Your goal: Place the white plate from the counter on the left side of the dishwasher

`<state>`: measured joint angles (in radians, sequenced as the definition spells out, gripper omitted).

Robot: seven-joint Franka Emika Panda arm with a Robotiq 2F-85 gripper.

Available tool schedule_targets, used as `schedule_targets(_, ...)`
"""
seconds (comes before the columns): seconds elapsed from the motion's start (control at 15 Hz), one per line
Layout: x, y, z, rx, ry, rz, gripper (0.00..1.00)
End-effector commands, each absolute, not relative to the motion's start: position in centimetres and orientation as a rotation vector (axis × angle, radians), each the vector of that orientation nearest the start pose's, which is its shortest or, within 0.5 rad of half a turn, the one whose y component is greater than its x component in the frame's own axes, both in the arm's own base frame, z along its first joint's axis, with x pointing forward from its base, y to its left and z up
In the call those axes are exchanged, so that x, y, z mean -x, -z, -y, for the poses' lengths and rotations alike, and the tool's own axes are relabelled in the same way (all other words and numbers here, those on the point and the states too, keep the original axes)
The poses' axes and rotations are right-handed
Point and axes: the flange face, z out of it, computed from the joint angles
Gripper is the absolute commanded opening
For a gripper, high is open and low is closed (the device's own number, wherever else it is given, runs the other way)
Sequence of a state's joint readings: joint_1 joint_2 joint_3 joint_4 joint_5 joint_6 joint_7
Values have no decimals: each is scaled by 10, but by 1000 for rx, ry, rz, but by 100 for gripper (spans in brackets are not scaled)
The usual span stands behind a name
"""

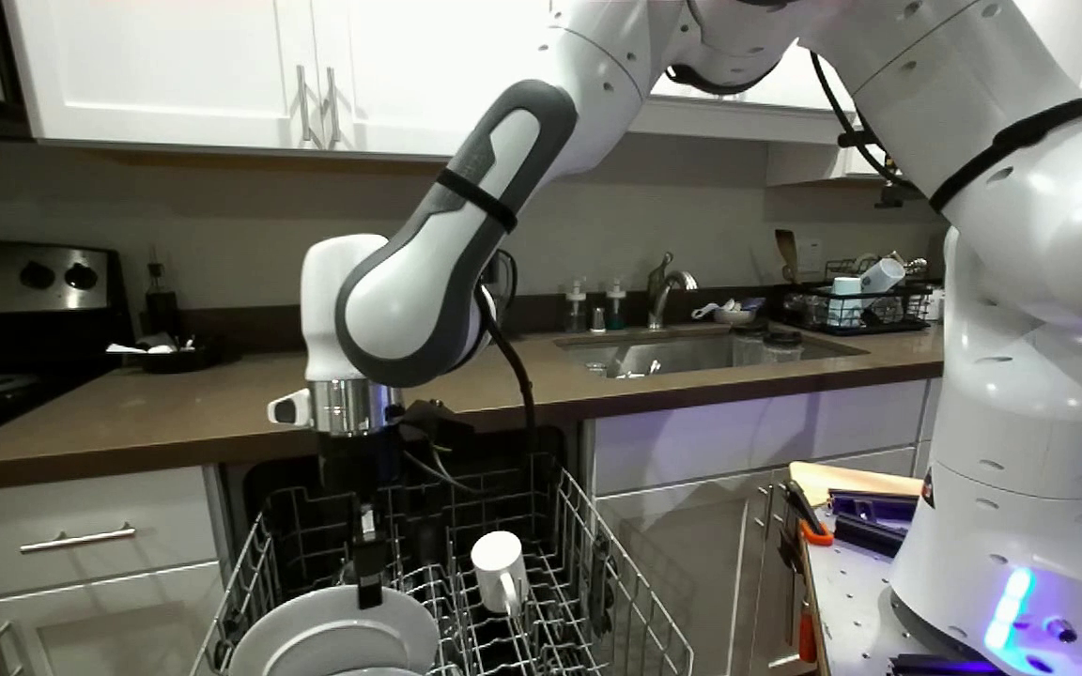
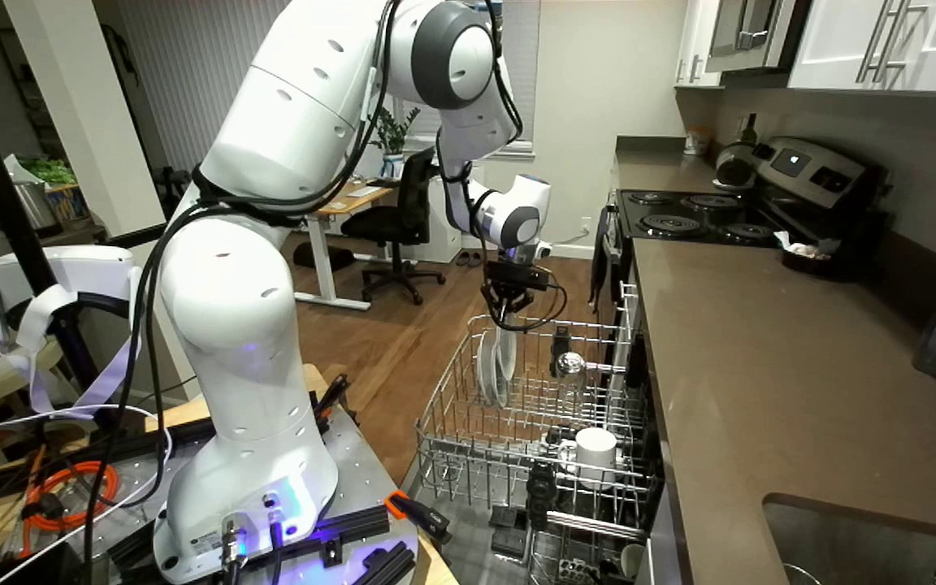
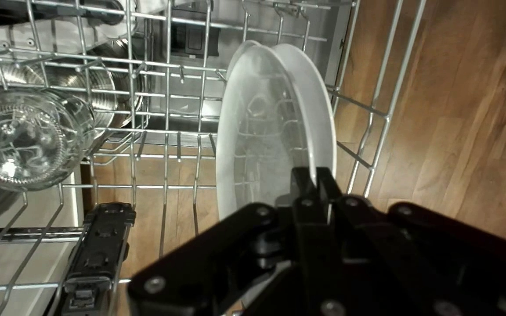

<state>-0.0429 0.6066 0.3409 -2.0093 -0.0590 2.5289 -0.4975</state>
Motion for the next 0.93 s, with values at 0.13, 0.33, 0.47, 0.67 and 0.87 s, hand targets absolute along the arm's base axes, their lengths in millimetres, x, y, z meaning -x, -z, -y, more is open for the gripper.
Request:
schedule_targets(0.13, -550, -168, -177, 2774, -125, 1110, 5)
schedule_targets(0.33, -549, -162, -167, 2781, -125, 1109, 5)
schedule_targets(0.47, -549, -160, -158, 2791, -124, 1099, 5)
schedule_targets(0.67, -551, -159, -150, 2796, -116, 1094, 5)
schedule_targets(0.87, -554, -162, -148, 2804, -118, 1095, 5)
